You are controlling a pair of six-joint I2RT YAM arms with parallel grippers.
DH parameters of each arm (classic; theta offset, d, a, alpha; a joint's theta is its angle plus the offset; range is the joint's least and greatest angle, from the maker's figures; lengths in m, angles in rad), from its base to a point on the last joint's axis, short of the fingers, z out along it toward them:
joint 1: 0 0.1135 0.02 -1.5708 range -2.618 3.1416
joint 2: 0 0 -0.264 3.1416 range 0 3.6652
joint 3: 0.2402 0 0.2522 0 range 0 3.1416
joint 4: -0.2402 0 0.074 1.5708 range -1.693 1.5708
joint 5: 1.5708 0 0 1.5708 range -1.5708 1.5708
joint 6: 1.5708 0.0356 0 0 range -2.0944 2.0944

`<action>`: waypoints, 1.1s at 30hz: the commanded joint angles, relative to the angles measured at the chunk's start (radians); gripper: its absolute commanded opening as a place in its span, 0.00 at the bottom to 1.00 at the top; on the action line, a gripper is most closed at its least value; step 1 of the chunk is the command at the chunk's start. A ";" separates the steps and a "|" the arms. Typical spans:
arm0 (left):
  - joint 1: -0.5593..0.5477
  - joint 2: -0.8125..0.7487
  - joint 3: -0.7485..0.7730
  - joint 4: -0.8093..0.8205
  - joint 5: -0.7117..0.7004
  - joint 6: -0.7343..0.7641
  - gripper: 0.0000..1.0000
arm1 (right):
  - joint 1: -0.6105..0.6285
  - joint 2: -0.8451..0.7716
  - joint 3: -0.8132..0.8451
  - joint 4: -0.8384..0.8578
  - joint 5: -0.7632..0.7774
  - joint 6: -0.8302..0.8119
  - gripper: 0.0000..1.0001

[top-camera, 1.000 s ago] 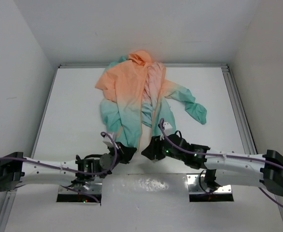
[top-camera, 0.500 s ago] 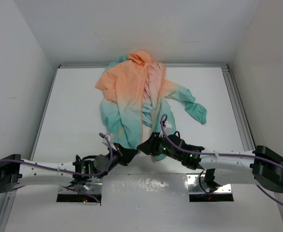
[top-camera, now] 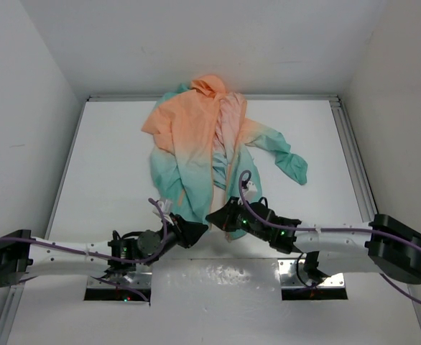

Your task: Zip up the jacket

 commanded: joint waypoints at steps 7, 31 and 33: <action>-0.004 -0.014 -0.003 0.092 0.013 0.025 0.34 | 0.002 -0.070 -0.022 0.056 0.008 0.008 0.00; 0.025 0.039 -0.014 0.151 0.019 0.038 0.44 | -0.042 -0.074 -0.060 0.173 -0.125 0.099 0.00; 0.028 0.045 -0.014 0.167 0.020 0.047 0.46 | -0.047 -0.073 -0.065 0.182 -0.128 0.106 0.00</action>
